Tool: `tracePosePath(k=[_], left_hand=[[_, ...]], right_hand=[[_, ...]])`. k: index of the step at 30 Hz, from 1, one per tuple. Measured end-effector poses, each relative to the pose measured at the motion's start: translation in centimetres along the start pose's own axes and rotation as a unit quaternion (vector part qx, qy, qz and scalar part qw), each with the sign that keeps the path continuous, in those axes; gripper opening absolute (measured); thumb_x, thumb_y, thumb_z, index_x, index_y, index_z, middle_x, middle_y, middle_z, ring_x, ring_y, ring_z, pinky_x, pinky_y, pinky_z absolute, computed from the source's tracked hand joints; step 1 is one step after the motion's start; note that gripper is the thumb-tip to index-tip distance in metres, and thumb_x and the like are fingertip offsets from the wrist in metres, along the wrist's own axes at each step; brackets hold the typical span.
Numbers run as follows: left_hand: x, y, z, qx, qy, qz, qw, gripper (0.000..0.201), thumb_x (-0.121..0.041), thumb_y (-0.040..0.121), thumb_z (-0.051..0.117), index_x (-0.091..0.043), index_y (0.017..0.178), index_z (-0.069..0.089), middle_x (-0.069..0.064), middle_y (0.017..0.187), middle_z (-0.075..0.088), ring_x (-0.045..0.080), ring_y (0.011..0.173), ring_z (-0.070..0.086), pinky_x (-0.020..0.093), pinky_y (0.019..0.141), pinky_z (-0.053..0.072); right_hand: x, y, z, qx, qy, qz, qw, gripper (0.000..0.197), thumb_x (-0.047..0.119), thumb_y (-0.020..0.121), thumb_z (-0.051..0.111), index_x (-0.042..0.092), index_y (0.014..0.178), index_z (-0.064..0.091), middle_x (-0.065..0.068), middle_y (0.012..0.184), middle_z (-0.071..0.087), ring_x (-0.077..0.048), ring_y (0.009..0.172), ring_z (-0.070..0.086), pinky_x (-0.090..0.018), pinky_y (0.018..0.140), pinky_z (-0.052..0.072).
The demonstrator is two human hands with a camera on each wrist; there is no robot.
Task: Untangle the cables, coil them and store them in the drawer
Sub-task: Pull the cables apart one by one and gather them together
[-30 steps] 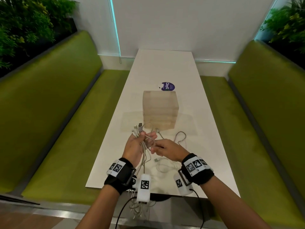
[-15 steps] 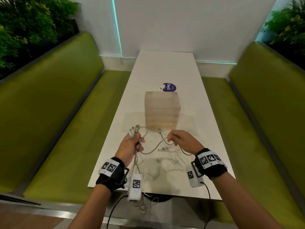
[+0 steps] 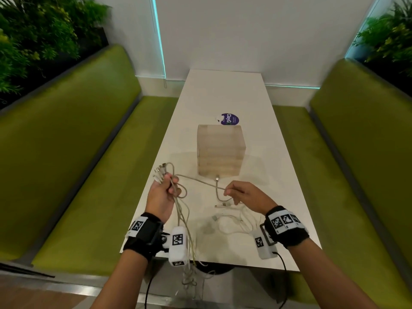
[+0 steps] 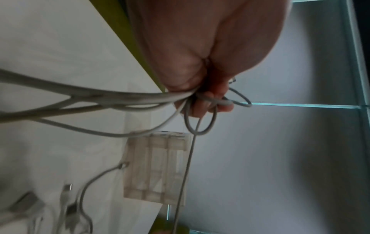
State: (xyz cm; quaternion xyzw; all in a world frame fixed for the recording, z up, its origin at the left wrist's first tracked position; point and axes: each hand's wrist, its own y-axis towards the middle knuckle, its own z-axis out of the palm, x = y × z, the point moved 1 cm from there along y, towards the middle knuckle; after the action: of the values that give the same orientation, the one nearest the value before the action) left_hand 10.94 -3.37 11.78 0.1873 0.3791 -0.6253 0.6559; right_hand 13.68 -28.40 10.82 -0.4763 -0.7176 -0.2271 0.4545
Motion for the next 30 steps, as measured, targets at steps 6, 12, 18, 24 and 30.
tracePosePath(k=[6,12,18,24,30], left_hand=[[2.0,-1.1,1.7,0.034,0.123,0.041,0.991,0.017,-0.010,0.102,0.034,-0.011,0.093,0.049,0.013,0.093,0.071,0.005,0.043,0.040,0.016,0.044,0.038],[2.9,-2.4,3.1,0.101,0.312,0.070,0.942,0.023,-0.011,0.103,0.033,-0.010,0.096,0.055,-0.003,0.059,0.064,0.008,0.044,0.042,0.026,0.050,0.037],[3.1,-2.5,3.3,0.146,0.337,0.048,0.929,0.020,-0.010,0.102,0.033,-0.012,0.104,0.053,0.007,0.079,0.065,0.011,0.045,0.041,0.025,0.049,0.039],[2.4,-2.1,2.6,0.119,0.229,0.048,0.965,0.021,-0.008,0.102,0.033,-0.011,0.089,0.050,0.005,0.072,0.049,0.006,0.044,0.033,0.020,0.046,0.037],[0.2,-0.9,0.3,0.004,0.122,0.105,0.987,0.023,-0.006,0.101,0.034,-0.013,0.085,0.048,0.001,0.071,0.051,0.003,0.044,0.037,0.019,0.047,0.037]], right_hand=[[2.3,0.5,1.7,0.100,-0.131,-0.075,0.984,0.020,0.011,0.095,0.050,0.014,0.091,0.069,0.006,0.088,0.064,-0.008,0.084,0.059,-0.014,0.081,0.043],[4.2,1.2,1.2,-0.006,-0.082,-0.133,0.988,0.019,0.004,0.093,0.051,0.007,0.084,0.067,0.017,0.083,0.061,-0.006,0.083,0.061,-0.027,0.074,0.047],[4.6,0.8,1.6,-0.102,-0.025,-0.085,0.991,0.011,0.021,0.092,0.059,0.012,0.086,0.062,-0.006,0.072,0.063,-0.015,0.064,0.051,-0.035,0.065,0.046],[3.5,0.3,1.3,-0.036,-0.002,-0.026,0.999,0.013,0.024,0.092,0.057,0.014,0.085,0.056,0.001,0.067,0.059,-0.005,0.054,0.045,-0.014,0.052,0.036],[-0.5,-0.3,-0.4,-0.004,-0.093,0.008,0.996,0.020,0.016,0.097,0.048,0.014,0.090,0.067,0.008,0.086,0.065,-0.016,0.075,0.059,-0.017,0.070,0.045]])
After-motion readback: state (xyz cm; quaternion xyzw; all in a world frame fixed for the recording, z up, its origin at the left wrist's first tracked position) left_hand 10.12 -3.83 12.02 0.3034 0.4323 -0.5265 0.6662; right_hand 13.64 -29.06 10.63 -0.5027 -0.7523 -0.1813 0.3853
